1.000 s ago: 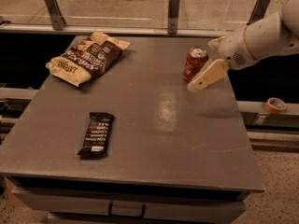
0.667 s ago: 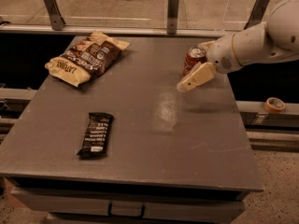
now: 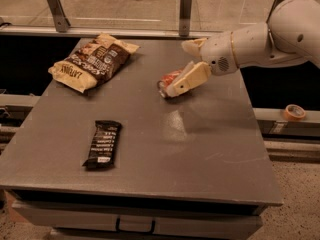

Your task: Knock coke can over

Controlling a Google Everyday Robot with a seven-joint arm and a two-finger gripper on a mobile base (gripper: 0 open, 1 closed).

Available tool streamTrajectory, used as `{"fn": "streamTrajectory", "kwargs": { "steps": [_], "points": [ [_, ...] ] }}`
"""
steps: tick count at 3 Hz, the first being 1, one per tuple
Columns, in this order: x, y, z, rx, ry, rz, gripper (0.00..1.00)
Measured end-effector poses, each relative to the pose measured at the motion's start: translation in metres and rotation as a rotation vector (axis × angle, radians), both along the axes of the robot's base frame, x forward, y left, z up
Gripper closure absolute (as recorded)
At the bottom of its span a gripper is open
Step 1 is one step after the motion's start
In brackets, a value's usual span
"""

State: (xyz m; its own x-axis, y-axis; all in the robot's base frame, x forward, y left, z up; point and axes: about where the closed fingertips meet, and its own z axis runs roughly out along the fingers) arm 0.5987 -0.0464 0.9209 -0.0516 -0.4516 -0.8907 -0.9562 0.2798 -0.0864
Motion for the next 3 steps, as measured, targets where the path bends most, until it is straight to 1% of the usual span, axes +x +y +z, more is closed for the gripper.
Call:
{"fn": "streamTrajectory", "kwargs": {
  "steps": [1, 2, 3],
  "points": [
    [-0.04, 0.046, 0.036, 0.087, -0.019, 0.14, 0.0],
    [-0.058, 0.066, 0.057, 0.131, -0.031, 0.201, 0.0],
    [-0.049, 0.05, 0.059, 0.116, -0.042, 0.154, 0.0]
  ]
}}
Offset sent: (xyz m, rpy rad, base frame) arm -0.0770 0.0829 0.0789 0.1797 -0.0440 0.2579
